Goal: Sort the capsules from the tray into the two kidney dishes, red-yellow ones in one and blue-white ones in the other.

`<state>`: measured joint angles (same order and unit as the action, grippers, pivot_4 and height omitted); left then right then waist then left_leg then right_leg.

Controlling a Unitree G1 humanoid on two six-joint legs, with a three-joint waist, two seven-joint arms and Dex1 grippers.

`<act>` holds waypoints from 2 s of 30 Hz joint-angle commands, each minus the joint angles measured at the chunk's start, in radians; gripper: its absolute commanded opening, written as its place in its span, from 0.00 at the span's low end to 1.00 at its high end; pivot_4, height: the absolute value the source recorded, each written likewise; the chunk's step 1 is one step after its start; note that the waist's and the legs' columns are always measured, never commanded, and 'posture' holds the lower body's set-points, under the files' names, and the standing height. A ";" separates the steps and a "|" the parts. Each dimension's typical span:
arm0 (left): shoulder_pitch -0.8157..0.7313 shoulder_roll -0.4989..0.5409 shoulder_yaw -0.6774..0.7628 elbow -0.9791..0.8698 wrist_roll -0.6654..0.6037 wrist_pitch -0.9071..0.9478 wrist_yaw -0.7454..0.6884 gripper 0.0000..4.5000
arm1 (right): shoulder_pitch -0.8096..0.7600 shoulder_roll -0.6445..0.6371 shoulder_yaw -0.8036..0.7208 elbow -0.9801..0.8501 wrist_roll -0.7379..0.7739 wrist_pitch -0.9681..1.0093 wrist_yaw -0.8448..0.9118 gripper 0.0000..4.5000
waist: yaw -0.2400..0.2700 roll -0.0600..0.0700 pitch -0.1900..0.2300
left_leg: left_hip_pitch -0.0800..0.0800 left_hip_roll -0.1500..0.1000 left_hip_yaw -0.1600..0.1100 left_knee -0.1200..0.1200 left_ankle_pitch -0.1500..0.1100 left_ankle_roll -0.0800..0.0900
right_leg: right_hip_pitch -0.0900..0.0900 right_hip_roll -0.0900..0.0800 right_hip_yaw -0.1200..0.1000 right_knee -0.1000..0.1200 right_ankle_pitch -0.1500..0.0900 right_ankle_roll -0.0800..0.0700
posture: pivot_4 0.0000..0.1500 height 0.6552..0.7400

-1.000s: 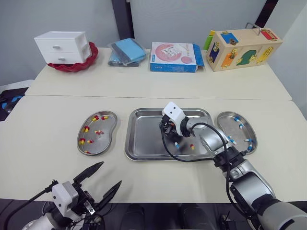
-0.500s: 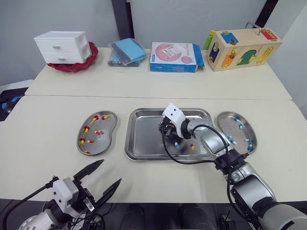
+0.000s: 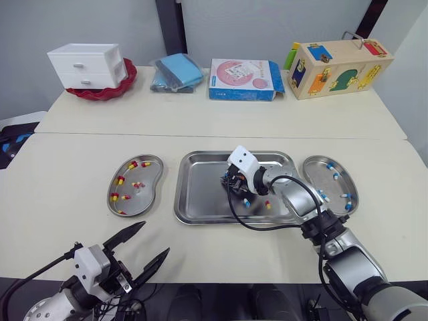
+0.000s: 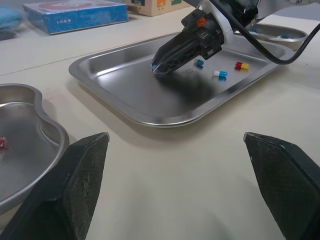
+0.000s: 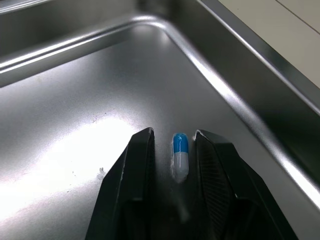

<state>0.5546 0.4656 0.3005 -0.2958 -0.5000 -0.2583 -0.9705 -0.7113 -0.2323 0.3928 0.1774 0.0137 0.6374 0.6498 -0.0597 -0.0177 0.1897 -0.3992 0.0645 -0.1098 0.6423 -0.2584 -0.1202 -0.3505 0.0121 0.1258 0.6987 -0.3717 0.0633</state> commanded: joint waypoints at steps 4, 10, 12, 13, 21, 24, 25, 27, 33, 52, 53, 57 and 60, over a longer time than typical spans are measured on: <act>0.004 0.010 0.008 -0.052 -0.019 0.013 0.009 1.00 | 0.013 -0.009 -0.010 -0.035 -0.010 0.018 -0.002 0.23 | 0.000 0.000 0.000 | 0.000 0.000 0.000 0.000 0.000 0.000 | 0.000 0.000 0.000 0.000 0.000 0.000 | 1.00 1.00; 0.005 0.014 0.008 -0.058 -0.019 0.012 0.004 1.00 | 0.015 -0.010 -0.015 -0.047 -0.005 0.017 0.000 0.01 | 0.000 0.000 0.000 | 0.000 0.000 0.000 0.000 0.000 0.000 | 0.000 0.000 0.000 0.000 0.000 0.000 | 1.00 1.00; 0.004 0.015 0.008 -0.060 -0.020 0.014 0.004 1.00 | 0.013 -0.009 -0.018 -0.055 -0.003 0.017 -0.001 0.01 | 0.000 0.000 0.000 | 0.000 0.000 0.000 0.000 0.000 0.000 | 0.000 0.000 0.000 0.000 0.000 0.000 | 1.00 1.00; 0.004 0.016 0.008 -0.060 -0.021 0.014 0.004 1.00 | 0.013 -0.010 -0.019 -0.059 -0.003 0.017 -0.001 0.01 | 0.000 0.000 0.000 | 0.000 0.000 0.000 0.000 0.000 0.000 | 0.000 0.000 0.000 0.000 0.000 0.000 | 1.00 1.00; -0.012 0.087 -0.025 -0.073 -0.042 0.011 -0.101 1.00 | 0.037 -0.097 -0.124 -0.305 0.088 0.107 0.057 0.01 | 0.005 0.001 0.001 | -0.001 0.000 0.000 0.000 0.000 0.000 | -0.001 0.000 0.000 -0.001 0.000 0.000 | 1.00 1.00; -0.045 0.113 -0.063 -0.061 -0.036 -0.012 -0.169 1.00 | 0.122 -0.206 -0.242 -0.495 0.170 0.153 0.101 0.01 | 0.017 0.002 0.001 | -0.002 0.000 0.000 -0.001 0.000 0.000 | -0.001 0.000 -0.001 -0.002 0.000 0.000 | 1.00 1.00; -0.059 0.117 -0.077 -0.059 -0.037 -0.012 -0.183 1.00 | 0.156 -0.246 -0.287 -0.546 0.196 0.172 0.112 0.01 | 0.018 0.002 0.001 | -0.002 0.000 0.000 -0.001 0.000 0.000 | -0.001 0.000 -0.001 -0.003 0.000 0.000 | 1.00 1.00; -0.089 0.123 -0.096 -0.055 -0.045 0.002 -0.200 1.00 | 0.236 -0.336 -0.386 -0.622 0.236 0.189 0.140 0.01 | 0.022 0.003 0.002 | -0.002 0.000 0.000 -0.002 0.000 0.000 | -0.001 0.000 0.000 -0.002 0.000 0.000 | 1.00 1.00; -0.133 0.149 -0.124 -0.040 -0.067 0.019 -0.264 1.00 | 0.503 -0.558 -0.689 -0.669 0.292 0.223 0.187 0.01 | 0.025 0.003 0.002 | -0.001 -0.001 0.001 -0.002 0.000 0.000 | 0.000 0.000 0.001 -0.003 0.000 0.000 | 1.00 1.00; -0.162 0.150 -0.132 0.000 -0.073 0.021 -0.291 1.00 | 0.673 -0.587 -0.756 -0.549 0.287 0.111 0.107 0.24 | 0.006 0.003 0.002 | 0.000 -0.001 0.002 0.000 0.000 0.000 | 0.003 0.000 0.001 -0.002 0.000 0.000 | 1.00 1.00; -0.162 0.150 -0.131 0.001 -0.072 0.020 -0.289 1.00 | 0.673 -0.589 -0.755 -0.544 0.287 0.105 0.107 0.30 | 0.006 0.003 0.002 | 0.000 -0.001 0.002 0.000 0.000 0.000 | 0.003 0.000 0.001 -0.002 0.000 0.000 | 1.00 1.00; -0.163 0.148 -0.128 0.006 -0.069 0.018 -0.281 1.00 | 0.673 -0.592 -0.758 -0.534 0.292 0.092 0.106 0.54 | 0.006 0.003 0.002 | 0.000 -0.001 0.002 0.000 0.000 0.000 | 0.003 0.000 0.001 -0.002 0.000 0.000 | 1.00 1.00; -0.166 0.147 -0.130 0.002 -0.066 0.020 -0.273 1.00 | 0.681 -0.593 -0.764 -0.534 0.296 0.085 0.108 0.74 | 0.007 0.003 0.002 | 0.001 -0.001 0.002 0.000 0.000 0.000 | 0.003 0.000 0.001 -0.002 0.000 0.000 | 1.00 1.00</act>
<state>0.3855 0.6125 0.1600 -0.2779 -0.5501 -0.2398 -1.2499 -0.0333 -0.8097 -0.3482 -0.3442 0.2986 0.7407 0.7591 -0.0531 -0.0147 0.1915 -0.3987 0.0638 -0.1081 0.6422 -0.2585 -0.1198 -0.3476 0.0120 0.1270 0.6966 -0.3719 0.0632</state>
